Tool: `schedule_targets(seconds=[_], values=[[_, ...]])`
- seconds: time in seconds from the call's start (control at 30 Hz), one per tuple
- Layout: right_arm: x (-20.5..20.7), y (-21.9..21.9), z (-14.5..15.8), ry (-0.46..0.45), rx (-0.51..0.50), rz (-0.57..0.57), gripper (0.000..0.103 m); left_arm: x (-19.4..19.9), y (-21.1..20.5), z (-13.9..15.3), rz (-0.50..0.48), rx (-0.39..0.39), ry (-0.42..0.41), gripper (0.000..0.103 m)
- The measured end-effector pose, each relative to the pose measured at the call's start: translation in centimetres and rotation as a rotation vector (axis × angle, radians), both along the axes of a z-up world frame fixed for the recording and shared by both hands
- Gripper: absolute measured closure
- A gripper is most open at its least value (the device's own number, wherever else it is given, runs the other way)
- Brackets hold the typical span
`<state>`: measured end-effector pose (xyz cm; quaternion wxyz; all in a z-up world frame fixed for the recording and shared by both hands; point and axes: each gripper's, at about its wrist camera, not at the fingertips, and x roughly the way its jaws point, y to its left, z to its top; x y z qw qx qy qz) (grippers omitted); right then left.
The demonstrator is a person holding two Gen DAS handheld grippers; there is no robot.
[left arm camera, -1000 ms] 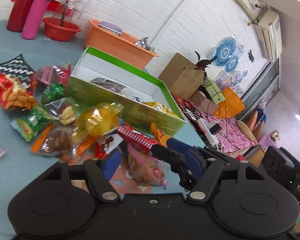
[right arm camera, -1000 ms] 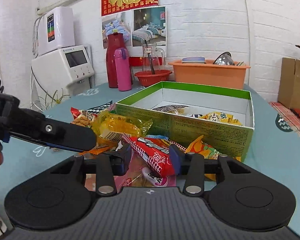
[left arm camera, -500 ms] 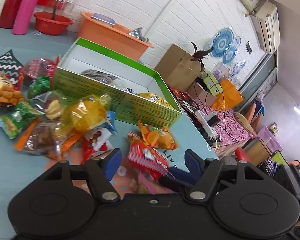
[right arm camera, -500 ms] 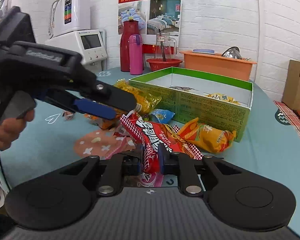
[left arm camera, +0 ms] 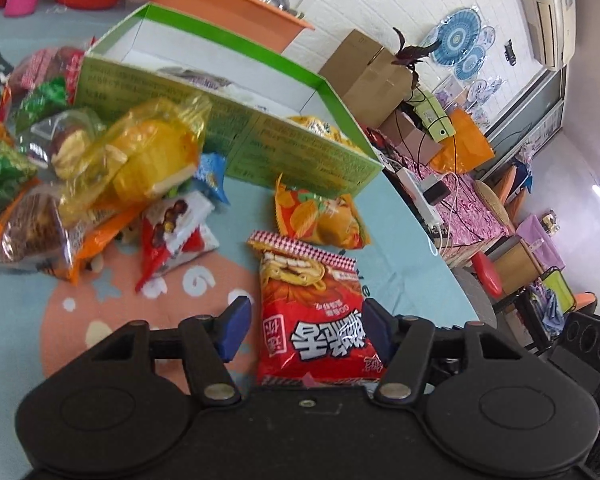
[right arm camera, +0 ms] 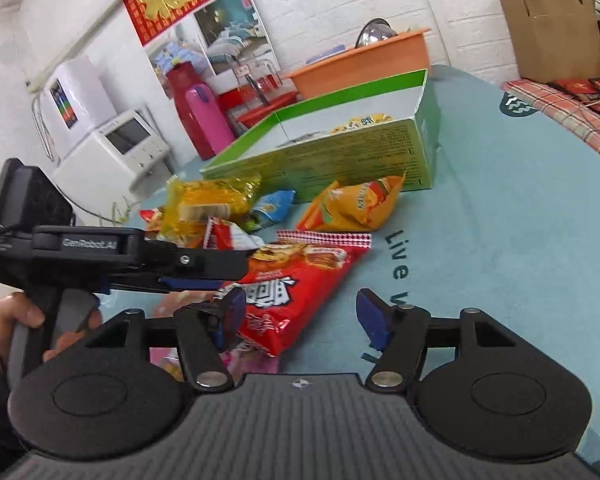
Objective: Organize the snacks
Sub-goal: 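Return to the pile and grasp the red chip bag, then carry the red chip bag into the green box and release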
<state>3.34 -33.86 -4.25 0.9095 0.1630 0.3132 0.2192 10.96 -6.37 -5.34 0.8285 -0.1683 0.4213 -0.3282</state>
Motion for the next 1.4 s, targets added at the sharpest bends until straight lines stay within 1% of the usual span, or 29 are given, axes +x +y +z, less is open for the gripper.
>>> schedule_targets(seconds=[0.03, 0.1, 0.17, 0.2, 0.23, 0.27, 0.3, 0.33, 0.37, 0.4, 0.47, 0.6, 0.7, 0.83, 0.9, 1.03, 1.23, 1.4], values=[[0.2, 0.1, -0.2, 0.007, -0.004, 0.001, 0.004, 0.1, 0.1, -0.2, -0.003, -0.009, 0.013, 0.014], [0.5, 0.1, -0.6, 0.019, 0.011, 0.017, 0.011, 0.4, -0.1, -0.4, -0.006, -0.016, 0.025, 0.014], [0.9, 0.0, -0.8, 0.024, 0.027, 0.022, 0.012, 0.7, -0.4, -0.6, -0.010, -0.019, 0.034, 0.015], [1.1, 0.1, -0.9, 0.029, 0.028, 0.020, 0.012, 0.9, -0.6, -0.7, -0.014, -0.025, 0.036, 0.020], [1.2, 0.3, -1.1, 0.034, 0.027, 0.017, 0.013, 1.0, -0.7, -0.8, -0.018, -0.028, 0.037, 0.034], [1.3, 0.4, -1.2, 0.026, 0.029, 0.015, 0.016, 1.0, -0.8, -1.0, -0.020, -0.027, 0.040, 0.054], [1.5, 0.5, -1.2, 0.018, 0.024, 0.019, 0.018, 1.0, -0.8, -1.1, -0.010, -0.029, 0.044, 0.056], [1.5, 0.7, -1.2, 0.010, 0.009, 0.017, 0.019, 1.0, -0.8, -1.1, 0.002, -0.028, 0.047, 0.064], [1.5, 0.8, -1.1, 0.006, -0.010, 0.011, 0.027, 0.7, -0.7, -1.1, 0.009, -0.020, 0.045, 0.068], [1.5, 0.9, -1.0, 0.005, -0.024, 0.008, 0.033, 0.4, -0.7, -0.9, 0.012, -0.015, 0.033, 0.069], [1.3, 0.4, -0.6, 0.003, -0.009, 0.008, 0.035, -0.4, -0.8, -0.1, 0.016, -0.011, 0.001, 0.072], [0.2, 0.1, 1.5, -0.079, -0.023, 0.010, 0.035, -1.5, -0.7, 2.1, 0.011, -0.039, -0.068, 0.073], [0.2, -0.1, 3.2, -0.152, -0.035, 0.005, 0.035, -1.7, -0.9, 4.1, 0.006, -0.055, -0.135, 0.073], [1.7, -0.5, 5.1, -0.232, -0.041, -0.015, 0.035, -0.4, -1.5, 6.5, 0.005, -0.076, -0.201, 0.072], [2.8, -0.8, 5.8, -0.267, -0.049, -0.031, 0.035, 0.7, -2.1, 7.4, 0.006, -0.083, -0.222, 0.072], [5.6, -1.7, 6.3, -0.285, -0.043, -0.061, 0.035, 3.6, -3.2, 8.2, 0.011, -0.090, -0.228, 0.072], [9.8, -2.7, 6.1, -0.267, -0.041, -0.094, 0.035, 8.6, -4.5, 8.0, 0.018, -0.115, -0.173, 0.072], [12.8, -3.4, 5.7, -0.252, -0.042, -0.112, 0.035, 12.0, -5.6, 7.8, 0.026, -0.111, -0.161, 0.071]])
